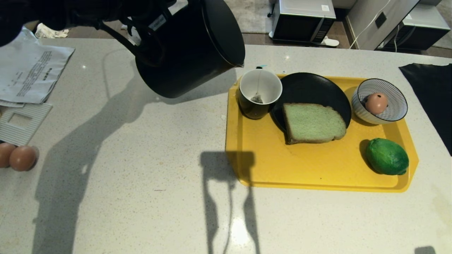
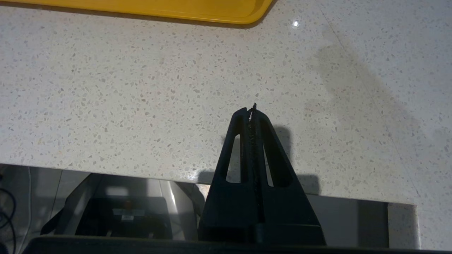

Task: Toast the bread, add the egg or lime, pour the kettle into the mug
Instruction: Pour water into a cup

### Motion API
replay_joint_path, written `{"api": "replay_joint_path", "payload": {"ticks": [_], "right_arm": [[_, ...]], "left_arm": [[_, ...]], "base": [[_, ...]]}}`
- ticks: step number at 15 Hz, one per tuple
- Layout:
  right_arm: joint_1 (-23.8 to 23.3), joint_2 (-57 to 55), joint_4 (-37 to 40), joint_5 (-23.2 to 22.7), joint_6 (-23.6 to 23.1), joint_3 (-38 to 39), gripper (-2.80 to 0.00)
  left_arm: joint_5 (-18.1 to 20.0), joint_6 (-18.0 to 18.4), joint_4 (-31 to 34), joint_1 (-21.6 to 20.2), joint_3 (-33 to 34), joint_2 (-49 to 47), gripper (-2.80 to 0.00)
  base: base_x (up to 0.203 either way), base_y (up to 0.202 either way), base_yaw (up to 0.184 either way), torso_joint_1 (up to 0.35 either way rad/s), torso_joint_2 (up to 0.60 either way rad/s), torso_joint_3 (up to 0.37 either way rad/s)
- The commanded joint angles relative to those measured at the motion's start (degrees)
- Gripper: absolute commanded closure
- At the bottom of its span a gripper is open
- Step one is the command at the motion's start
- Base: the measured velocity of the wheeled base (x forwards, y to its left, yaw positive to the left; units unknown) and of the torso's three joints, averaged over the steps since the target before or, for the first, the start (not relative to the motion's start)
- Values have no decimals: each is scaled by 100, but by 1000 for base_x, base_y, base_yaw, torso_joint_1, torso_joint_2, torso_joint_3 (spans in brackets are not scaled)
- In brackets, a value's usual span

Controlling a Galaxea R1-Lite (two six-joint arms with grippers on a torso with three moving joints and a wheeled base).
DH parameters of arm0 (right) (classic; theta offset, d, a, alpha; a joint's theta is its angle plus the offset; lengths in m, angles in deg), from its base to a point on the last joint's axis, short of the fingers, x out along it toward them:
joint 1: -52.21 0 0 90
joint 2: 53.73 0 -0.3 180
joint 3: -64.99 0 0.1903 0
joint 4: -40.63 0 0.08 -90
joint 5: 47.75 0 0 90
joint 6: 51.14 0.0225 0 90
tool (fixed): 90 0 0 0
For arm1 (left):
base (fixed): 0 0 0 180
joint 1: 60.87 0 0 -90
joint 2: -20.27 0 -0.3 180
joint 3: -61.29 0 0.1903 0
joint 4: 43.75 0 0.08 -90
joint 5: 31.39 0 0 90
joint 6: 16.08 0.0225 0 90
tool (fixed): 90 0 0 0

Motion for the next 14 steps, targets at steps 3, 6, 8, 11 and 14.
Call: {"api": "replay_joint_path", "payload": {"ticks": [3, 6, 8, 11, 14], "right_arm": [[1, -2, -5, 0, 2, 9, 0], [1, -2, -5, 0, 2, 9, 0], [1, -2, -5, 0, 2, 9, 0], [1, -2, -5, 0, 2, 2, 0], [1, -2, -5, 0, 2, 9, 0]], "left_arm": [[-94, 151, -151, 58, -55, 76, 0], [-103, 168, -218, 122, -55, 76, 0], [-152, 168, -219, 242, -55, 46, 0], [-441, 240, -218, 519, -46, 24, 0], [-455, 274, -210, 671, -46, -38, 0]], "base": [[0, 0, 0, 0, 0, 0], [0, 0, 0, 0, 0, 0], [0, 0, 0, 0, 0, 0], [0, 0, 0, 0, 0, 0], [0, 0, 0, 0, 0, 0]]}}
